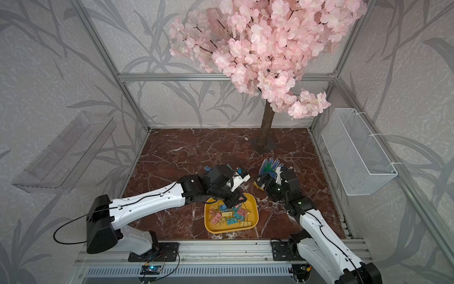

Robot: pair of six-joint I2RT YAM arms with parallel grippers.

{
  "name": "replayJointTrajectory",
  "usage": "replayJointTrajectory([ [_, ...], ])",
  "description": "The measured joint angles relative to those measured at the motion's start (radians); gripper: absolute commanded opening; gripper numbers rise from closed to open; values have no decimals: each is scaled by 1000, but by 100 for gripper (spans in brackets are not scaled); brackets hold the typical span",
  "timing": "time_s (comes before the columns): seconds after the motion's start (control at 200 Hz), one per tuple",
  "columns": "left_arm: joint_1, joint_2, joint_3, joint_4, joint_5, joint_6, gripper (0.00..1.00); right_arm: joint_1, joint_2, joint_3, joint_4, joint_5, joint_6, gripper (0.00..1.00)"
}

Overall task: Put the binder clips in the storage box
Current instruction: Place the binder clip in the storage box.

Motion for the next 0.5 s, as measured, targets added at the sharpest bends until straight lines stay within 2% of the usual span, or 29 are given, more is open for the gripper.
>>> replayJointTrajectory([
  [0.105, -7, 6, -98, 35, -27, -37, 30, 0, 4, 0, 13, -13, 0, 99],
  [0.235, -4, 28, -151, 90, -73, -78, 31, 0, 3, 6, 13, -29, -3, 99],
  [0.32, 0, 47, -166, 137, -84, -98, 36, 0, -3, 14, 2, -34, -10, 99],
  [0.395, 3, 73, -167, 171, -89, -116, 47, 0, -11, 27, -14, -34, -20, 99],
  [0.5, 11, 93, -171, 179, -122, -129, 49, 0, -15, 57, -32, -34, -43, 99],
])
